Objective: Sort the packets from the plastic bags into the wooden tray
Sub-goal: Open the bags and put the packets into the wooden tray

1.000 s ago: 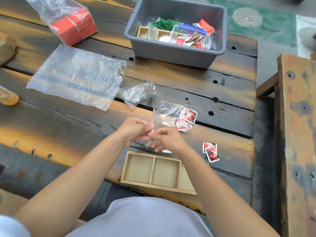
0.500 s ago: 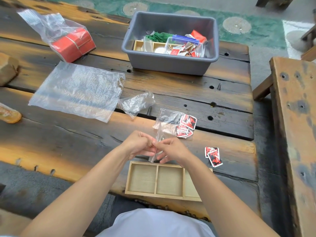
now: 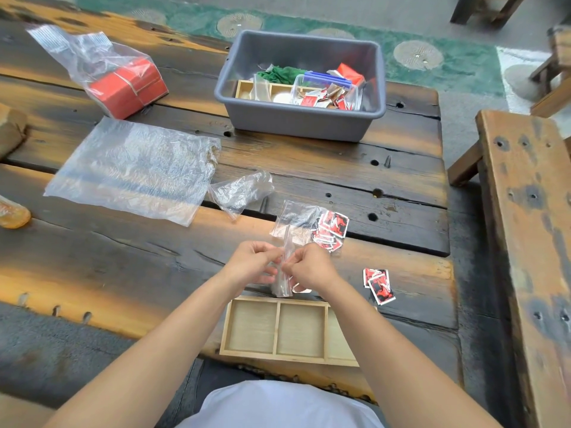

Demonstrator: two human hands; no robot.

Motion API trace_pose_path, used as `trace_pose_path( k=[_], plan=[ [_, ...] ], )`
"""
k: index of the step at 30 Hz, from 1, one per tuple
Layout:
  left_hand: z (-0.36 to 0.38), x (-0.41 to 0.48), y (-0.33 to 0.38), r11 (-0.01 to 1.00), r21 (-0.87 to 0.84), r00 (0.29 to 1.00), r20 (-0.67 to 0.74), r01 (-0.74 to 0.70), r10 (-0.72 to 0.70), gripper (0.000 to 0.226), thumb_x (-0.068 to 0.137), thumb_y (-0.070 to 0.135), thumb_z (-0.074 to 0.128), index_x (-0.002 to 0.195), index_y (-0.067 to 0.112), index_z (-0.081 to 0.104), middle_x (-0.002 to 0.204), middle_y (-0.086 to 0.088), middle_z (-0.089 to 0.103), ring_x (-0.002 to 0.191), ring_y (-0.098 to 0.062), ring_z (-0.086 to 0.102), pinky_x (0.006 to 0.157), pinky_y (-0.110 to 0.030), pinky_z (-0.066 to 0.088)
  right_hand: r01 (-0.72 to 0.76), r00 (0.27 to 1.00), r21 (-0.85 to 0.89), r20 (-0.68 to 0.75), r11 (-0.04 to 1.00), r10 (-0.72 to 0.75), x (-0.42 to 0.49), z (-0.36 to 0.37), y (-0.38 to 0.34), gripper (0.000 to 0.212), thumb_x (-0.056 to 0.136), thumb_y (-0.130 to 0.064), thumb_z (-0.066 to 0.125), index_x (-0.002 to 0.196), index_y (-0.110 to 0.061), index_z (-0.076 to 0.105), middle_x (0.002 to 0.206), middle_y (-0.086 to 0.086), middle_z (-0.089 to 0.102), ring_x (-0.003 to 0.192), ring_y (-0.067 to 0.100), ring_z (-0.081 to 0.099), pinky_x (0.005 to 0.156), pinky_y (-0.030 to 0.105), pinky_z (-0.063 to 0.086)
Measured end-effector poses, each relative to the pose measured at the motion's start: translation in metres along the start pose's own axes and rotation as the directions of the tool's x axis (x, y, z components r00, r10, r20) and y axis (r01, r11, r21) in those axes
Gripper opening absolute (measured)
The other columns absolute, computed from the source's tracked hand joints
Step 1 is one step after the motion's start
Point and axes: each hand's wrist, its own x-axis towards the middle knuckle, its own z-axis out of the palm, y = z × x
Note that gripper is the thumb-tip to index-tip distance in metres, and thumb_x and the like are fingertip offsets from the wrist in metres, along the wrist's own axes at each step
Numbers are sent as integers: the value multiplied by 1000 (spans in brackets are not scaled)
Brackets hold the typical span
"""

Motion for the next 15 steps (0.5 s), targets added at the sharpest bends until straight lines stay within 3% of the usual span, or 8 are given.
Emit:
trace_pose_path(
  k=[5, 7, 10, 15],
  plan=[
    [10, 1, -2, 999, 26, 997, -65, -29, 31, 9, 86, 10, 73, 88, 2, 70, 75, -10, 69, 69, -20, 66, 57, -28, 58, 25, 999, -17, -36, 1000, -25, -2, -1, -3, 24, 62, -29, 81, 58, -10, 68, 58, 11, 70, 59, 34, 72, 60, 43, 63],
    [9, 2, -2, 1000, 4, 998, -62, -31, 31, 4, 88, 4, 68, 87, 0, 70, 76, -14, 68, 68, -22, 65, 54, -26, 59, 10, 1000, 44, 4, 999, -10, -1, -2, -1, 25, 69, -19, 87, 57, -14, 65, 57, 9, 68, 50, 27, 68, 55, 37, 62],
    [7, 2, 0, 1000, -31, 999, -47, -2, 0, 12, 89, -3, 65, 100, -8, 66, 79, -18, 67, 63, -19, 69, 58, -28, 61, -1, 998, 153, 66, 988, -9, -3, -5, 3, 22, 81, -9, 79, 65, -10, 64, 61, 9, 66, 48, 16, 62, 47, 28, 57],
    [0, 4, 3, 998, -34, 997, 56, 49, -47, 17, 89, -10, 61, 105, -6, 68, 81, -18, 71, 65, -17, 71, 64, -29, 62, -15, 994, 297, 108, 955, -18, -5, -12, 7, 18, 89, -8, 72, 74, -7, 62, 68, 11, 67, 54, 19, 63, 48, 28, 57]
  ],
)
